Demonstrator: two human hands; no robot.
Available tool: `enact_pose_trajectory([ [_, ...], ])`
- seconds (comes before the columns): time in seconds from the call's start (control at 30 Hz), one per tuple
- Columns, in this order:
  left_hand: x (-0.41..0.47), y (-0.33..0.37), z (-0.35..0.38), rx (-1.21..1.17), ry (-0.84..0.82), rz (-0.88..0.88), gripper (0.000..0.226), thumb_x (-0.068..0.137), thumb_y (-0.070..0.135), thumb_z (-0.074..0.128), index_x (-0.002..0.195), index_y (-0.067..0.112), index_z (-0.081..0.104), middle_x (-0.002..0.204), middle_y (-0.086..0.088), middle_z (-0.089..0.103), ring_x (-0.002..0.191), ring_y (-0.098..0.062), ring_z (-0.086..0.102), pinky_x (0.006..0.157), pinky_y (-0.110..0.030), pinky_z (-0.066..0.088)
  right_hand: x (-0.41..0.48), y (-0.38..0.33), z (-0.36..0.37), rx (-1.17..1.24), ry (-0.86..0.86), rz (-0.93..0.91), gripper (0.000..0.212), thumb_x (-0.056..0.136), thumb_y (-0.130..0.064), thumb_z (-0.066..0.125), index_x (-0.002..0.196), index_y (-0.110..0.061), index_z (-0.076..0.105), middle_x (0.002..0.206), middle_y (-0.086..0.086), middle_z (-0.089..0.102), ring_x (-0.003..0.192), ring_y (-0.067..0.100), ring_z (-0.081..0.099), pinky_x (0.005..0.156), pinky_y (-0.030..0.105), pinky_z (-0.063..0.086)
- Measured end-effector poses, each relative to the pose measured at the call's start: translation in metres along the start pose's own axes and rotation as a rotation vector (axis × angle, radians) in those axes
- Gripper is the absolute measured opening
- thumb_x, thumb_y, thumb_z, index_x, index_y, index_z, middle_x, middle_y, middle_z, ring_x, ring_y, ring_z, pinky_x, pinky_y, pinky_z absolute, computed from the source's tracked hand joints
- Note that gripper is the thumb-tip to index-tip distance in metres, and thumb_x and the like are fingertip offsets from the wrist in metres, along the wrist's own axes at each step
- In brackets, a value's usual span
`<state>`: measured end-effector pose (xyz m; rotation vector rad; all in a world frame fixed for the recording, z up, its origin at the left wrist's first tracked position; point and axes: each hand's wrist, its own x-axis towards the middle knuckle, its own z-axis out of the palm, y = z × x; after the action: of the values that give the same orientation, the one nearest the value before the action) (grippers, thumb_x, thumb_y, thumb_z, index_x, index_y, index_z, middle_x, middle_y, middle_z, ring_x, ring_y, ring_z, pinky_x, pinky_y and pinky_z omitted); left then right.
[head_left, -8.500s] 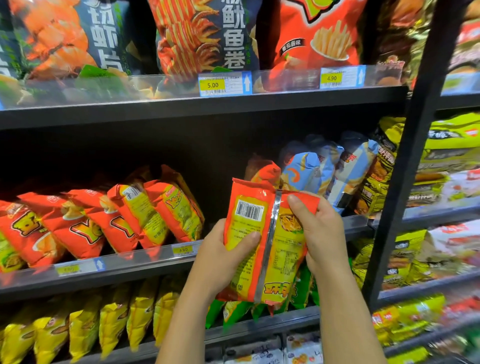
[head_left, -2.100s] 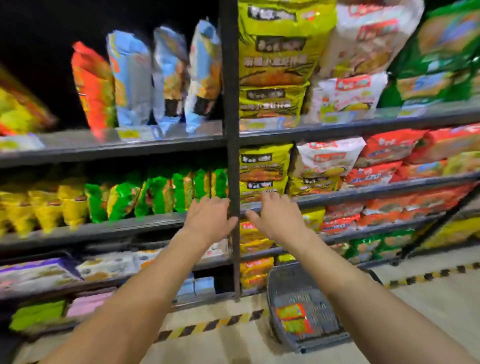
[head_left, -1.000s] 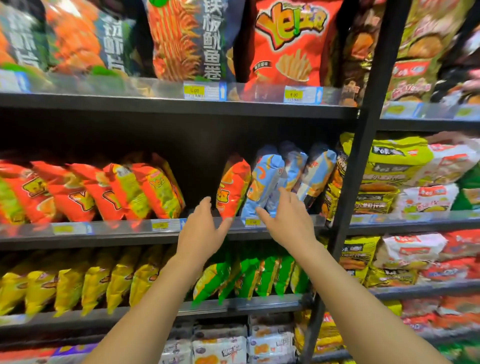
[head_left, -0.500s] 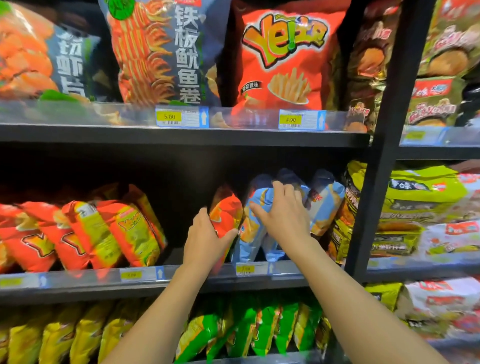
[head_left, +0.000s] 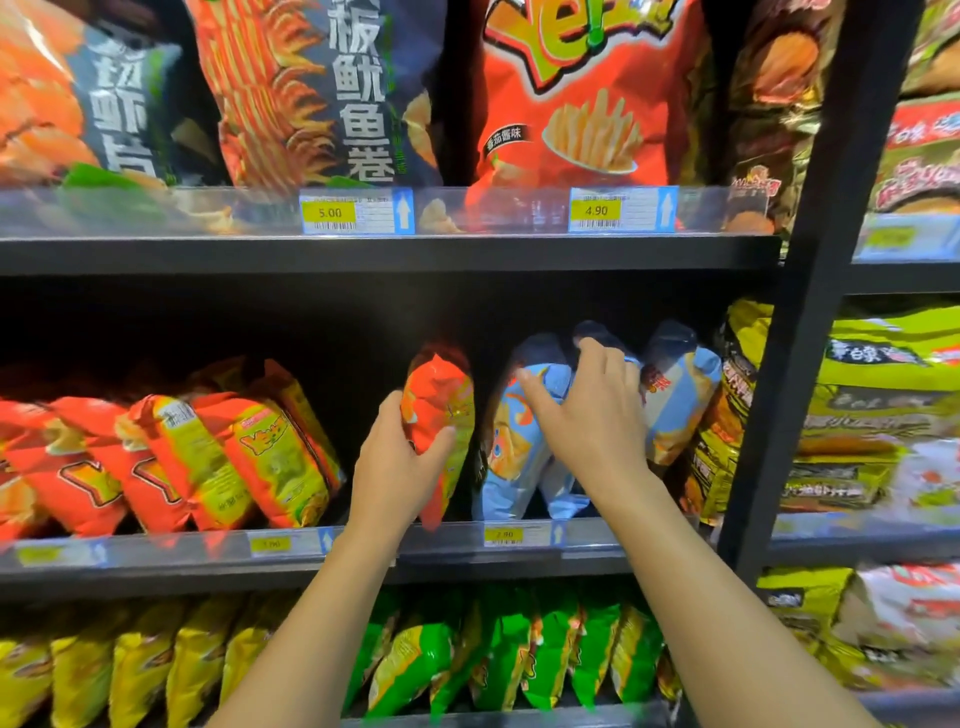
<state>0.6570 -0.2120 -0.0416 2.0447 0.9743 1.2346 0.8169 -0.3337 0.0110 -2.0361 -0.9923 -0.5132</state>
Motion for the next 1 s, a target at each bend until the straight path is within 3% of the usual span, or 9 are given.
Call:
enact_pose_trajectory([
  [0.07, -0.003, 0.003, -0.015, -0.105, 0.01, -0.006, 0.039, 0.093, 0.035, 0.076, 0.12, 0.04, 0.048, 0.102, 0.02, 0.065, 0.091, 0.002, 0.063, 0.073, -0.014, 0.043, -0.005, -0.007, -0.001, 0.122, 0.125, -0.01, 0.068, 0.096, -0.062, 0.06, 0.144, -0.015, 0.05, 0.138, 0.006, 0.053, 0.13, 0.027, 0.046, 0.107, 0.047, 0.045],
  [0.17, -0.003, 0.002, -0.034, -0.283, 0.022, -0.051, 0.033, 0.094, 0.033, 0.075, 0.123, 0.034, 0.058, 0.105, 0.02, 0.069, 0.094, 0.008, 0.065, 0.079, -0.018, 0.048, -0.016, -0.024, 0.0, 0.297, 0.202, -0.075, 0.047, 0.095, -0.052, 0.066, 0.127, -0.018, 0.062, 0.119, -0.003, 0.055, 0.116, 0.02, 0.05, 0.098, 0.04, 0.047],
  [0.27, -0.004, 0.002, -0.052, -0.524, -0.015, -0.143, 0.028, 0.1, 0.026, 0.069, 0.127, 0.025, 0.063, 0.11, 0.011, 0.075, 0.1, 0.0, 0.071, 0.086, -0.026, 0.057, -0.026, -0.045, 0.007, 0.457, 0.049, -0.083, 0.036, 0.096, -0.051, 0.068, 0.117, -0.022, 0.065, 0.113, -0.009, 0.056, 0.105, 0.012, 0.057, 0.089, 0.029, 0.048],
  [0.33, -0.007, 0.0, -0.063, -0.658, -0.088, -0.225, 0.028, 0.102, 0.029, 0.065, 0.13, 0.025, 0.062, 0.113, 0.008, 0.077, 0.106, -0.009, 0.073, 0.087, -0.031, 0.059, -0.032, -0.057, 0.019, 0.528, -0.115, -0.02, 0.044, 0.093, -0.055, 0.07, 0.124, -0.024, 0.064, 0.12, -0.008, 0.06, 0.106, 0.009, 0.061, 0.09, 0.026, 0.048],
  [0.47, -0.016, -0.007, -0.076, -0.831, -0.203, -0.383, 0.033, 0.101, 0.039, 0.061, 0.131, 0.026, 0.065, 0.12, -0.002, 0.078, 0.114, -0.026, 0.074, 0.103, -0.057, 0.055, -0.044, -0.07, 0.04, 0.741, -0.425, 0.145, 0.095, 0.068, -0.09, 0.062, 0.138, -0.027, 0.059, 0.13, -0.01, 0.068, 0.119, 0.011, 0.067, 0.108, 0.041, 0.053],
  [0.6, -0.029, -0.01, -0.086, -0.855, -0.28, -0.474, 0.038, 0.103, 0.044, 0.055, 0.135, 0.027, 0.066, 0.121, -0.01, 0.078, 0.111, -0.033, 0.075, 0.101, -0.058, 0.057, -0.067, -0.073, 0.047, 0.969, -0.638, 0.254, 0.085, 0.069, -0.092, 0.065, 0.127, -0.03, 0.069, 0.117, -0.01, 0.078, 0.111, 0.012, 0.074, 0.105, 0.047, 0.056],
  [0.73, -0.041, -0.015, -0.094, -0.84, -0.351, -0.448, 0.054, 0.091, 0.068, 0.056, 0.129, 0.034, 0.073, 0.128, -0.005, 0.076, 0.122, -0.027, 0.071, 0.107, -0.055, 0.052, -0.09, -0.072, 0.056, 1.249, -0.662, 0.468, 0.056, 0.089, -0.06, 0.068, 0.131, -0.023, 0.07, 0.118, 0.004, 0.079, 0.11, 0.025, 0.076, 0.105, 0.051, 0.056],
  [0.87, -0.048, -0.018, -0.105, -0.896, -0.235, -0.484, 0.086, 0.081, 0.077, 0.044, 0.147, 0.023, 0.058, 0.137, -0.002, 0.07, 0.128, -0.021, 0.063, 0.098, -0.046, 0.05, -0.11, -0.062, 0.066, 1.488, -0.737, 0.692, 0.066, 0.085, -0.06, 0.07, 0.134, -0.017, 0.07, 0.127, 0.018, 0.074, 0.119, 0.037, 0.071, 0.109, 0.058, 0.05],
  [1.0, -0.053, -0.018, -0.116, -0.907, -0.247, -0.499, 0.09, 0.081, 0.076, 0.048, 0.152, 0.02, 0.052, 0.133, 0.001, 0.073, 0.126, -0.02, 0.066, 0.1, -0.046, 0.05, -0.12, -0.06, 0.07, 1.487, -0.712, 0.726, 0.063, 0.083, -0.058, 0.067, 0.132, -0.018, 0.069, 0.124, 0.016, 0.076, 0.113, 0.034, 0.074, 0.105, 0.054, 0.053],
])
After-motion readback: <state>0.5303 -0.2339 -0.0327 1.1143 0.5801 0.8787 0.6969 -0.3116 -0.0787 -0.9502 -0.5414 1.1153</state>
